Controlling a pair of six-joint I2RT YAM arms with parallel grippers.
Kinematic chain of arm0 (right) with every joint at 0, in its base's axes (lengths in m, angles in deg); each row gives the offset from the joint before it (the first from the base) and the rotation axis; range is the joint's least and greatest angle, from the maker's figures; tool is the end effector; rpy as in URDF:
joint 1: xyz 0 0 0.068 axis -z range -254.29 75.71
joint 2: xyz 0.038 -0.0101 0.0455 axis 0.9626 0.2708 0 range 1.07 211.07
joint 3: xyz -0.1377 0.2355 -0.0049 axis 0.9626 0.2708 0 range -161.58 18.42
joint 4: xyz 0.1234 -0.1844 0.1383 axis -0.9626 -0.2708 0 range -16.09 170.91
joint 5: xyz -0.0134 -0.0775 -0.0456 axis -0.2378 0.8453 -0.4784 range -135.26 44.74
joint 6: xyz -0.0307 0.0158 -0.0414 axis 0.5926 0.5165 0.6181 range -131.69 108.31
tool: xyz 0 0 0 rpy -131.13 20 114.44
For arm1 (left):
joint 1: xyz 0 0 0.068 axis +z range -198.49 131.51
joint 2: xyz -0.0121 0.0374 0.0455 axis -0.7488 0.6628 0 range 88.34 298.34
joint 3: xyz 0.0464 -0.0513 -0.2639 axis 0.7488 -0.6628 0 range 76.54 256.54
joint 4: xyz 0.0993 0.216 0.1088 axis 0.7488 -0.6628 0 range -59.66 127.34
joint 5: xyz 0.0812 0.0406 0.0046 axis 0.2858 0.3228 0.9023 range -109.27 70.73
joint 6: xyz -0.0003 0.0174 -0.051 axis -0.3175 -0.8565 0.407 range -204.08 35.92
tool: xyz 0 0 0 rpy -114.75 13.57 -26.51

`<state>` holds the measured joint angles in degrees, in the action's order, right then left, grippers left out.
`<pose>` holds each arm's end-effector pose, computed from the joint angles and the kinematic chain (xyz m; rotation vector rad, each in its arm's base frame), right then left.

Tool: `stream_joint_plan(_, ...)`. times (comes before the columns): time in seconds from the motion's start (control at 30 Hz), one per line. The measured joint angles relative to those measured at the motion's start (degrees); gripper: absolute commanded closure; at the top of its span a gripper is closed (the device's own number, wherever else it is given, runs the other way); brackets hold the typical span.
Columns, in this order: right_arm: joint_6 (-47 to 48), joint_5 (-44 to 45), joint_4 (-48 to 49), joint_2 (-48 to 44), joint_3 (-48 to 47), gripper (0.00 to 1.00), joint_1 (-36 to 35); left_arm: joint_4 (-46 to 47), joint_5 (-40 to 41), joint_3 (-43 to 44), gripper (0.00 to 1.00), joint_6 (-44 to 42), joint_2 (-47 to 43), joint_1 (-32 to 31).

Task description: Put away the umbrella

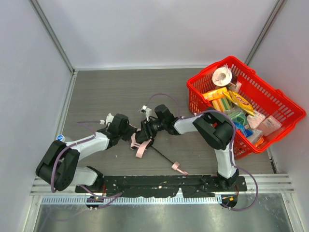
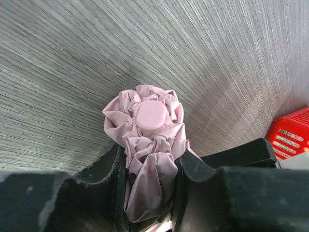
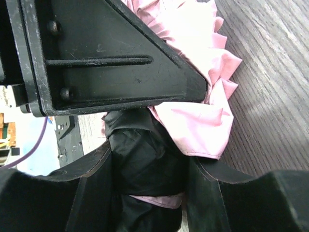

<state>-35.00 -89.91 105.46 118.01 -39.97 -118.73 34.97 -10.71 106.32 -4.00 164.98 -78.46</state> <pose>0.2688 0.2987 0.1157 -0.9219 2.1841 1.4759 0.2119 -0.1161 0.1499 -1.1380 2.2682 -0.6636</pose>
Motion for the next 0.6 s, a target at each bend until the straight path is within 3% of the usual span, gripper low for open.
stream_joint_plan(0.03, 0.5, 0.8, -1.2, -0.3, -0.3, 0.50, -0.2, -0.1, 0.0, 0.0, 1.00, 0.0, 0.0, 0.0)
stream_joint_plan(0.1, 1.4, 3.5, -3.2, -1.5, -0.3, 0.45, -1.0, -0.4, -0.1, 0.0, 1.00, 0.0, 0.0, 0.1)
stream_joint_plan(0.17, 2.6, 7.4, -5.7, -3.1, -0.3, 0.43, -2.4, -0.9, -0.3, 0.0, 1.00, 0.3, 0.0, 0.1)
stream_joint_plan(0.47, 11.5, 39.6, -14.4, -8.9, -0.3, 0.38, -14.7, -6.1, -3.8, 1.1, 1.00, 3.9, -0.2, 1.2)
stream_joint_plan(0.6, 13.6, 45.5, -14.0, -9.0, 0.2, 0.34, -17.2, -8.9, -5.3, 2.1, 1.00, 4.7, -0.2, 1.9)
